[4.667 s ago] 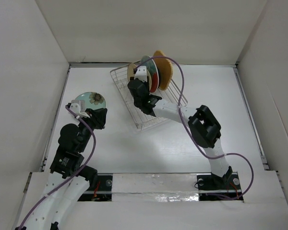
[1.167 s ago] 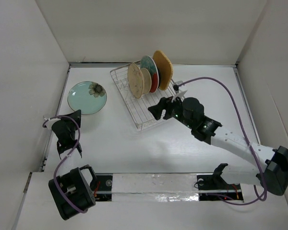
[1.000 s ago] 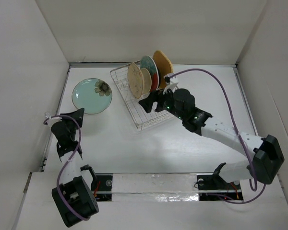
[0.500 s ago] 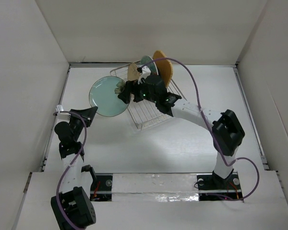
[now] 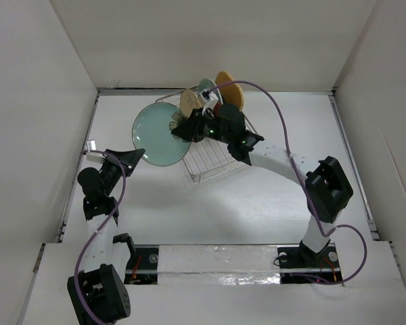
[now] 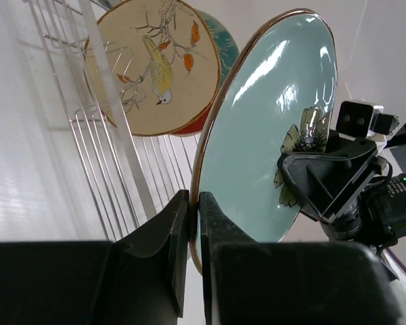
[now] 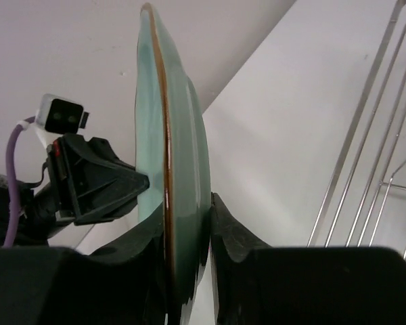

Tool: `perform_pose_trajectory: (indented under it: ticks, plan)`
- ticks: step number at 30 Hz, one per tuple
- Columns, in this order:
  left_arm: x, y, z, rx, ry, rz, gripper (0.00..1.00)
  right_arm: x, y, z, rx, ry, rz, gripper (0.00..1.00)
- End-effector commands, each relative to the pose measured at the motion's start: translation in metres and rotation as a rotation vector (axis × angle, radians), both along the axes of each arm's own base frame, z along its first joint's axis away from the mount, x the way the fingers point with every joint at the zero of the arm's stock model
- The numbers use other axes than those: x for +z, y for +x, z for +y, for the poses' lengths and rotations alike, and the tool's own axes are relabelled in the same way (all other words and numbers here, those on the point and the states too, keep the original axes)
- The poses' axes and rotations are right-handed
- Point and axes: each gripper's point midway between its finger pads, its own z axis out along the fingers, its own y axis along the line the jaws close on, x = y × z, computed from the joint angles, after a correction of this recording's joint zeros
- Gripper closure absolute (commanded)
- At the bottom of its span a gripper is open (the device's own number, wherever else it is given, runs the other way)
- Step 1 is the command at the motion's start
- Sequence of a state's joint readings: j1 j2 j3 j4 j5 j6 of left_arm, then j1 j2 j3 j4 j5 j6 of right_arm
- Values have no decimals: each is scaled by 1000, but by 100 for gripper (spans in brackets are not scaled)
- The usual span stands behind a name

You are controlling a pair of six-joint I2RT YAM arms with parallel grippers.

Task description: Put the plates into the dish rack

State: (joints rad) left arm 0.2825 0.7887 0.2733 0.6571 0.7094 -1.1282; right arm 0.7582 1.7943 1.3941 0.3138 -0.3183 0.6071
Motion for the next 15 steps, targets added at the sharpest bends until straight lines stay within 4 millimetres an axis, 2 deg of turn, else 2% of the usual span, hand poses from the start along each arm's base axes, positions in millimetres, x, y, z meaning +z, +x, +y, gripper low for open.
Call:
perform_pose_trajectory:
  ticks: [1, 2, 4, 5, 6, 7, 8, 9, 10, 12, 13, 15]
  plan:
    - [59, -3, -8, -46, 114, -202, 100, 33, 12, -15, -63, 52, -114, 100]
    - [61, -3, -11, -56, 128, -205, 85, 39, 14, -18, -84, 58, -123, 100]
    - [56, -2, -17, -72, 179, -196, 71, 54, 20, -23, -127, 64, -155, 100]
    - [63, -2, -19, -75, 200, -210, 60, 58, 25, -29, -174, 49, -160, 100]
    - [64, -1, -20, -77, 240, -222, 54, 75, 34, -36, -213, 56, -190, 100]
    - [59, 0, -21, -72, 253, -191, 49, 83, 39, -40, -249, 52, -206, 100]
    - [67, -1, -27, -87, 277, -205, 41, 85, 45, -47, -294, 23, -222, 100]
    - [66, -1, -30, -91, 297, -199, 39, 92, 48, -49, -313, 15, -238, 100]
    - [59, 1, -29, -79, 330, -173, 36, 112, 52, -52, -338, 29, -269, 100]
    - [59, -1, -36, -94, 348, -173, 32, 123, 65, -65, -434, -5, -308, 100]
    - [55, -1, -36, -88, 356, -149, 31, 139, 69, -69, -467, 5, -335, 100]
    - [53, -5, -42, -101, 394, -153, 31, 143, 84, -81, -558, -58, -364, 100]
